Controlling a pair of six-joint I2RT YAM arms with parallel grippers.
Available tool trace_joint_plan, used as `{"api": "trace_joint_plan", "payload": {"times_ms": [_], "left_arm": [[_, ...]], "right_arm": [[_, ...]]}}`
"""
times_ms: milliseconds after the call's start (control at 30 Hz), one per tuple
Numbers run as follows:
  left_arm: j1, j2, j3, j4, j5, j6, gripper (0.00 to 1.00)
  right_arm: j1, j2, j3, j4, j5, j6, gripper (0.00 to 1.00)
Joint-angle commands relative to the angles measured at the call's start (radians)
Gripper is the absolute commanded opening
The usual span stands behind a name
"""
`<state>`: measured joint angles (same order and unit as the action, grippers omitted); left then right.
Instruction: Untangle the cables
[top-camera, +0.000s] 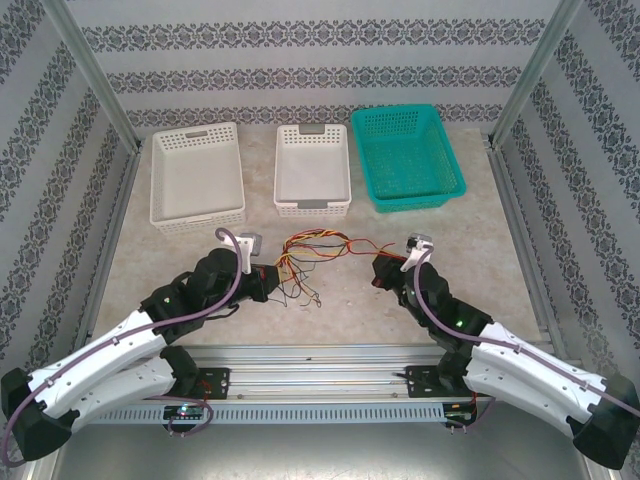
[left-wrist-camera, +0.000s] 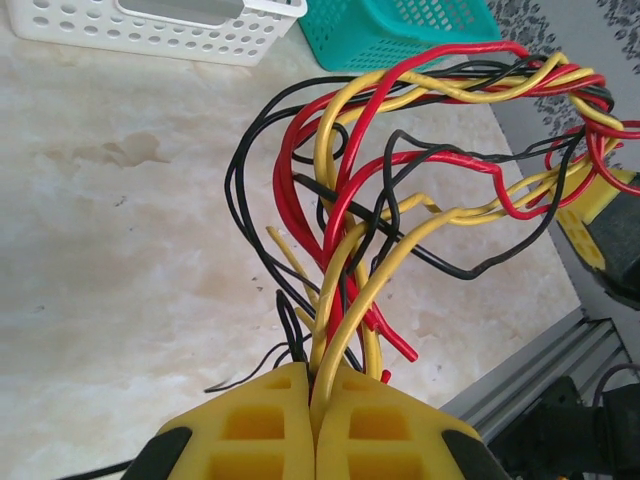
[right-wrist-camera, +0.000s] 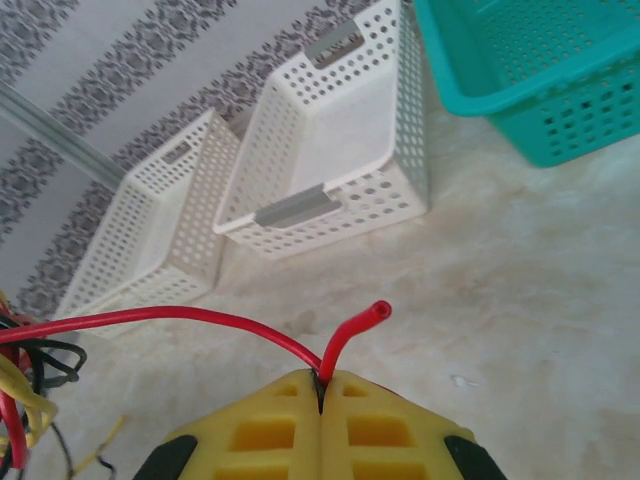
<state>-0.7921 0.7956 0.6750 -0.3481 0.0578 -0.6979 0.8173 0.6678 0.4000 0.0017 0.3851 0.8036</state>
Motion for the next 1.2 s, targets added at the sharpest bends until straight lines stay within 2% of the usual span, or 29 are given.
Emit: {"api": "trace_joint_plan", "payload": {"times_ms": [0,133,233,267,300,333,367,467,600,733,867,1000,1067,1167], "left_arm": [[-0.007,0.019,0.058,-0.078,-0.042,0.091,0.00],[-0.007,0.059,0.078,-0.093,-0.047,0.148,0.00],[-0.007,0.095,0.100,-0.108,-0.053,0.209,0.00],[-0.007,0.107,0.110,-0.117,-0.057,0.229,0.00],[-0.007,0.124,0.125,-0.128,-0.062,0.252,0.00],[-0.007,0.139,0.139,-0.136,-0.059,0.281,0.00],[-0.007,0.156,0.157,-0.148,-0.057,0.306,0.00],[-0.007,0.193,0.206,-0.166,-0.038,0.387,0.00],[-0.007,0.253,0.294,-0.234,-0.044,0.513,0.00],[-0.007,0.320,0.374,-0.303,-0.053,0.652,0.00],[-0.007,0.361,0.409,-0.322,-0.021,0.760,0.00],[-0.003,0.391,0.424,-0.333,-0.114,0.843,0.00],[0.018,0.398,0.425,-0.316,-0.145,0.867,0.00],[0.050,0.415,0.447,-0.293,-0.186,0.863,0.00]], "right_arm": [[-0.036,-0.032,0.057,-0.134,0.051,-0.046,0.00],[-0.129,-0.037,0.093,-0.233,-0.037,-0.030,0.00],[-0.231,-0.039,0.105,-0.237,-0.227,-0.043,0.00],[-0.257,-0.037,0.105,-0.224,-0.310,-0.050,0.09],[-0.284,-0.034,0.110,-0.214,-0.394,-0.058,0.26],[-0.299,-0.033,0.117,-0.206,-0.472,-0.072,0.39],[-0.305,-0.031,0.128,-0.207,-0.521,-0.085,0.46],[-0.306,-0.026,0.181,-0.247,-0.577,-0.119,0.61],[-0.306,0.005,0.269,-0.318,-0.650,-0.166,0.67],[-0.303,-0.005,0.287,-0.264,-0.704,-0.147,0.69],[-0.305,0.083,0.341,-0.313,-0.721,-0.221,0.70],[-0.302,0.089,0.363,-0.326,-0.799,-0.270,0.70],[-0.300,0.028,0.316,-0.289,-0.758,-0.259,0.72],[-0.302,-0.023,0.294,-0.325,-0.663,-0.285,0.73]]}}
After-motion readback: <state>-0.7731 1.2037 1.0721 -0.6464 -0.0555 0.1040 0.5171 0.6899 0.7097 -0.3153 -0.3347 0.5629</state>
